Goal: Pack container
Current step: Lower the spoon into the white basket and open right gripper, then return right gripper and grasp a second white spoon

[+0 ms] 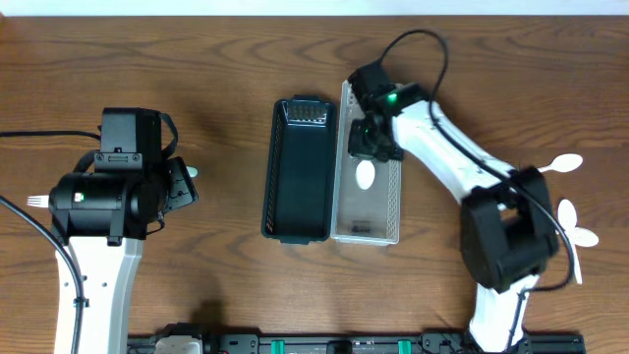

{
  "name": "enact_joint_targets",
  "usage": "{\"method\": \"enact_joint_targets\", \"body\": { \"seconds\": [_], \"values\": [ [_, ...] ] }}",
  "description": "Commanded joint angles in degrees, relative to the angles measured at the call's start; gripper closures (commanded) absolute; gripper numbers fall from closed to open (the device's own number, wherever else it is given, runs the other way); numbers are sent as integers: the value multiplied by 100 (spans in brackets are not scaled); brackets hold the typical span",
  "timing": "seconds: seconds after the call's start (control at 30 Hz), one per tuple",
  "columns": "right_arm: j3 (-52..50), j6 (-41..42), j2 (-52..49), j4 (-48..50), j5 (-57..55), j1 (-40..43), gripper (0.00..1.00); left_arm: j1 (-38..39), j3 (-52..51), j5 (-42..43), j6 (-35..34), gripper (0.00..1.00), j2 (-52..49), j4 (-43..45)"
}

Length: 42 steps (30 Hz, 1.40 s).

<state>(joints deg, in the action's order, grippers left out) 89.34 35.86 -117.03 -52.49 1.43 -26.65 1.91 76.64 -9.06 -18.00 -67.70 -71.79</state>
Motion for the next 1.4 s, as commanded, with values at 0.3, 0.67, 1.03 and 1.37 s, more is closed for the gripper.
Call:
{"method": "enact_joint_targets", "body": {
  "seconds": [0.3, 0.67, 1.03, 1.37],
  "values": [
    [1633, -1276, 1281, -678, -772, 623, 52, -35, 122, -61, -9, 29, 35, -20],
    [1692, 728, 1958, -1596, -1646, 3654, 46, -35, 122, -61, -9, 29, 35, -22],
    [1360, 807, 66, -1775, -756, 5036, 18, -35, 122, -61, -11, 29, 35, -44],
    [1360, 713, -883, -1668, -584, 5101, 18, -35, 122, -61, -11, 29, 35, -129]
  ]
}}
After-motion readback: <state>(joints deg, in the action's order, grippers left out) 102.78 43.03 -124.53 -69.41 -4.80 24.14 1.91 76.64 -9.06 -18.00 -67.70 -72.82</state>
